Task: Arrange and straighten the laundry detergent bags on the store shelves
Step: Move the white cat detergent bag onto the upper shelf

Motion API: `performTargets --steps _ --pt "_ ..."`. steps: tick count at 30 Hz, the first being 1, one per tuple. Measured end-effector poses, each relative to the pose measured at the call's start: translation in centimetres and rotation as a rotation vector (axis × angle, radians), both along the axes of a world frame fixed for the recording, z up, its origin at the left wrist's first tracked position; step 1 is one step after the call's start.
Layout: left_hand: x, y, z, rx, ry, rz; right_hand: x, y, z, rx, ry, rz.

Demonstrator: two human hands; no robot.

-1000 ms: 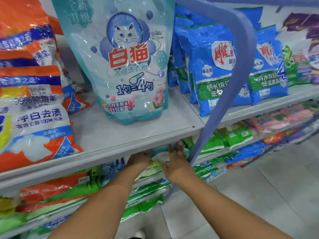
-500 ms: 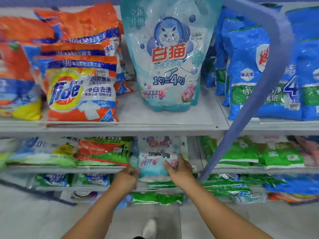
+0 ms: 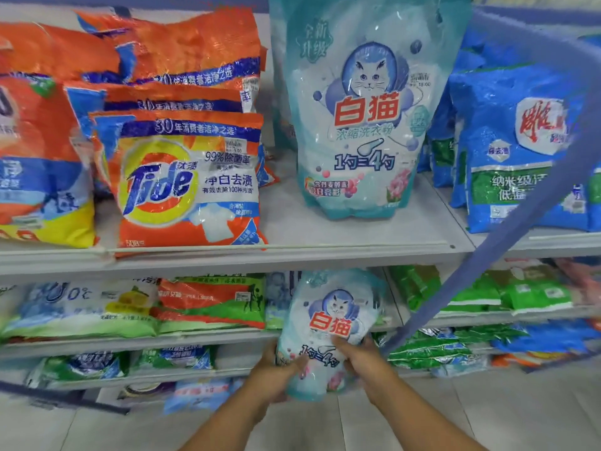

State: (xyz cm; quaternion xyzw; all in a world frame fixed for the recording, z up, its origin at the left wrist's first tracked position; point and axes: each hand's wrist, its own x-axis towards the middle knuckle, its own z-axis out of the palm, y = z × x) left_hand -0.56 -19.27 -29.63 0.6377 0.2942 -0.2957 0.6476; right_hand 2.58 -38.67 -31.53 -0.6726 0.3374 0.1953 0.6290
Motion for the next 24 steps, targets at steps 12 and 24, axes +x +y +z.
performTargets --steps 12,24 --pt "-1.3 3.7 0.9 0.526 -0.131 -0.508 -5.0 1.7 0.9 0.025 -0.089 0.153" --pt "-8.6 -2.0 8.0 0.200 -0.311 -0.049 -9.6 -3.1 8.9 0.234 -0.408 0.144"
